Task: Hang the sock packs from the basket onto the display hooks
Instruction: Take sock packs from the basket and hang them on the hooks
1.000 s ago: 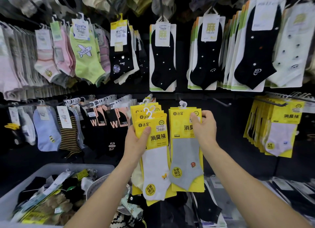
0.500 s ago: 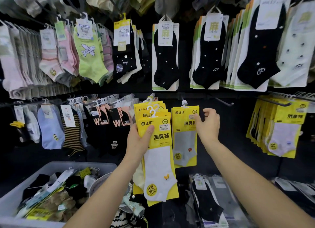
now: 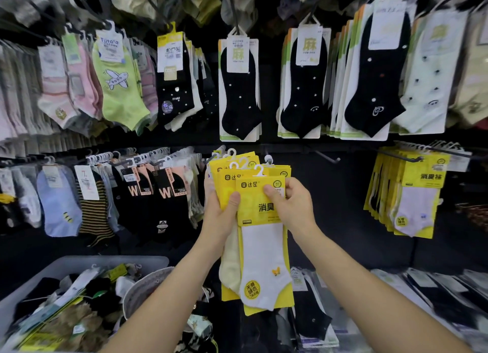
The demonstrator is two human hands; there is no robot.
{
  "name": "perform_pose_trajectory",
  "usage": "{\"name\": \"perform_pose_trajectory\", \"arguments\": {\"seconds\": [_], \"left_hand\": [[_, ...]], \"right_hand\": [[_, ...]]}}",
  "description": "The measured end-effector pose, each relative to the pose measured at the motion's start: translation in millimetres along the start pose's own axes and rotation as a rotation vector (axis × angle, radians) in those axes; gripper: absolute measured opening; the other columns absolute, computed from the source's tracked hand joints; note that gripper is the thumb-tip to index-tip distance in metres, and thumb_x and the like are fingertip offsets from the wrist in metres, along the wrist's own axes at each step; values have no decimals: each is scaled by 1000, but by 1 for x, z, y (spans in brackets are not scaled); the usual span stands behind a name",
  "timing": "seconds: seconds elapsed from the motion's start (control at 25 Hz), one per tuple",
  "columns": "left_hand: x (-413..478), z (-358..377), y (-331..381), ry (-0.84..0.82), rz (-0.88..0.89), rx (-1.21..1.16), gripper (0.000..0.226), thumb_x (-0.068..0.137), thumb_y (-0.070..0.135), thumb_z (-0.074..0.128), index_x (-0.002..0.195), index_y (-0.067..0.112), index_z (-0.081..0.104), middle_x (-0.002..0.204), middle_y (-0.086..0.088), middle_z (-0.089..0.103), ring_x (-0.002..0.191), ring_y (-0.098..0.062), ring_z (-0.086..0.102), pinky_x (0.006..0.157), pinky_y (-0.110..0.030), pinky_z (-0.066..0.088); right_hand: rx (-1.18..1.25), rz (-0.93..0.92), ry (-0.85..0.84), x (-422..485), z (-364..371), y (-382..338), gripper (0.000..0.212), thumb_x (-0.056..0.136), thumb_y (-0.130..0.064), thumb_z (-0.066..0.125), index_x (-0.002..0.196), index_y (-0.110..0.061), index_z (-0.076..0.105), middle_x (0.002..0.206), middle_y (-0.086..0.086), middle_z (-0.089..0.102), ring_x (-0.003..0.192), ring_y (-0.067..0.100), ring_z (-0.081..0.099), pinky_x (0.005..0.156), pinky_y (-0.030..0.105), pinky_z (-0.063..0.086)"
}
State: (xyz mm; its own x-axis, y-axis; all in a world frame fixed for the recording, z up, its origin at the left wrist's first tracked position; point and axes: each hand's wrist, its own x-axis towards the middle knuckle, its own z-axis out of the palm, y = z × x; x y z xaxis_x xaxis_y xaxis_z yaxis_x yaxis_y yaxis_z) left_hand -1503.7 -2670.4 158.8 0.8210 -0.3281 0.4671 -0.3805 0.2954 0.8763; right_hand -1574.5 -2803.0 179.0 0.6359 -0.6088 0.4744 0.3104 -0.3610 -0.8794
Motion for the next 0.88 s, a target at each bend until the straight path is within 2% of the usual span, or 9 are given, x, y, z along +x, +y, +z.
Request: {"name": "perform_pose_trajectory", "arguments": {"seconds": [0.08, 0.2, 0.32, 0.52, 0.6, 0.72, 0.8, 0.88], "left_hand": [[-1, -3, -1, 50, 17, 50, 42, 92, 25, 53, 131, 11, 44, 115, -1, 65, 104, -18, 64, 80, -28, 55], [0, -17, -4, 145, 18, 120, 13, 94, 21, 52, 106, 23, 54, 106, -2, 65, 100, -20, 64, 77, -28, 52], [1, -35, -6, 147, 25, 164, 18, 95, 21, 51, 110, 15, 56, 105, -2, 67, 95, -15, 65, 74, -23, 51], [-2, -41, -4, 159, 17, 179, 10, 94, 21, 51, 103, 24, 55, 98, 10, 65, 88, -1, 63, 67, -15, 47], [-2, -39, -2, 152, 29, 187, 10, 94, 21, 51, 101, 27, 56, 96, 14, 65, 85, 3, 62, 65, -12, 48], [1, -34, 1, 150, 29, 190, 15, 94, 22, 52, 108, 19, 57, 101, 7, 66, 92, -7, 63, 71, -16, 49], [2, -28, 1, 140, 15, 171, 23, 94, 22, 53, 113, 12, 57, 107, -1, 66, 98, -15, 64, 76, -22, 50], [1, -18, 1, 141, 19, 156, 27, 93, 21, 54, 118, 11, 55, 109, -3, 65, 103, -19, 63, 80, -26, 51]], "right_hand": [[-9, 2, 49, 2, -2, 1, 13, 85, -26, 66, 78, -29, 55, 81, -8, 67, 81, 15, 66, 78, 44, 55], [-9, 44, 173, 15, -11, 5, 9, 87, -24, 62, 83, -22, 54, 81, -6, 61, 82, 19, 61, 82, 47, 53], [-32, 71, 205, 28, -17, 8, 10, 88, -25, 61, 89, -18, 54, 80, -7, 57, 82, 17, 59, 80, 44, 53], [-112, 59, 149, 39, 3, 9, 12, 89, -26, 60, 87, -20, 50, 76, -9, 55, 75, 13, 57, 60, 24, 45], [-125, 100, 138, 41, 7, 12, 13, 89, -27, 59, 89, -19, 49, 77, -9, 55, 80, 16, 58, 59, 25, 43], [-177, 134, 165, 40, 1, 13, 17, 88, -30, 61, 97, -20, 50, 91, -3, 57, 94, 21, 59, 70, 32, 48], [-198, 41, 219, 32, -3, 12, 29, 84, -34, 65, 105, -19, 49, 101, 1, 55, 98, 20, 56, 81, 38, 49], [-135, -38, 109, 16, 3, 6, 36, 79, -41, 69, 100, -21, 49, 91, -2, 56, 86, 15, 56, 75, 31, 49]]}}
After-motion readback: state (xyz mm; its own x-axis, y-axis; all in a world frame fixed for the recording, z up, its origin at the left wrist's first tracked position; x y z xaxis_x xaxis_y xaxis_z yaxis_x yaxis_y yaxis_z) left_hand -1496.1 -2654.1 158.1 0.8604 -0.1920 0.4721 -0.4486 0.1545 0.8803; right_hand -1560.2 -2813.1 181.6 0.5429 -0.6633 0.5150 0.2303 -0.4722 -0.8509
